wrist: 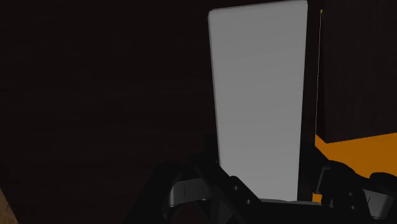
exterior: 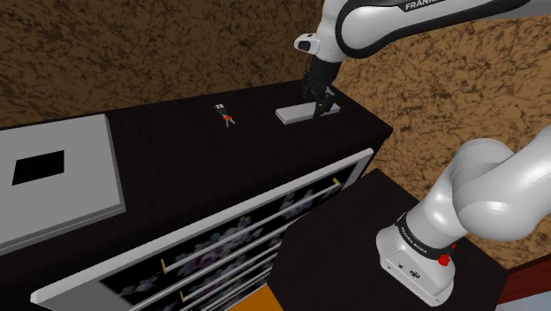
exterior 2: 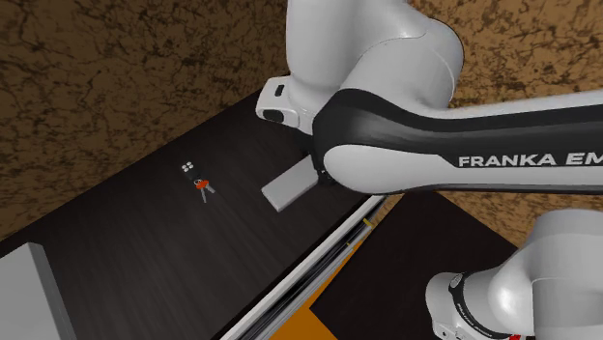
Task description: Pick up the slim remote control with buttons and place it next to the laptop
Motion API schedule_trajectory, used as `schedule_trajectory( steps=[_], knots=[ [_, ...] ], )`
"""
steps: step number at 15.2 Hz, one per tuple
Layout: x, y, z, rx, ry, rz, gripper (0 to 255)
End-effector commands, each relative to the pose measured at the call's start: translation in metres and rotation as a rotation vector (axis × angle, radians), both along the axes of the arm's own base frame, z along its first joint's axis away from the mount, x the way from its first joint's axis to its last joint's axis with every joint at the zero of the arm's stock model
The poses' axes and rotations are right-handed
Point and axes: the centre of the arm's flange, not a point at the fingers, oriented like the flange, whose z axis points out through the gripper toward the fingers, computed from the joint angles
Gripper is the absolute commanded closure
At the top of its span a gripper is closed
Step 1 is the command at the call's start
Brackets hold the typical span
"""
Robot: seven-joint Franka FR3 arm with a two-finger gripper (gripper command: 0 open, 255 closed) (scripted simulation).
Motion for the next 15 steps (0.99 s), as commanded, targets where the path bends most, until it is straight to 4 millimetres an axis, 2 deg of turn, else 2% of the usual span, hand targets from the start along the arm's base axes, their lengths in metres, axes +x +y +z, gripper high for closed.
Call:
schedule_trajectory(
  steps=[1, 15],
  knots=[
    [-0.003, 0.026, 0.001, 0.001, 0.000, -0.002, 255],
    [-0.016, 0.210, 0.001, 0.001, 0.000, -0.002, 255]
  ],
)
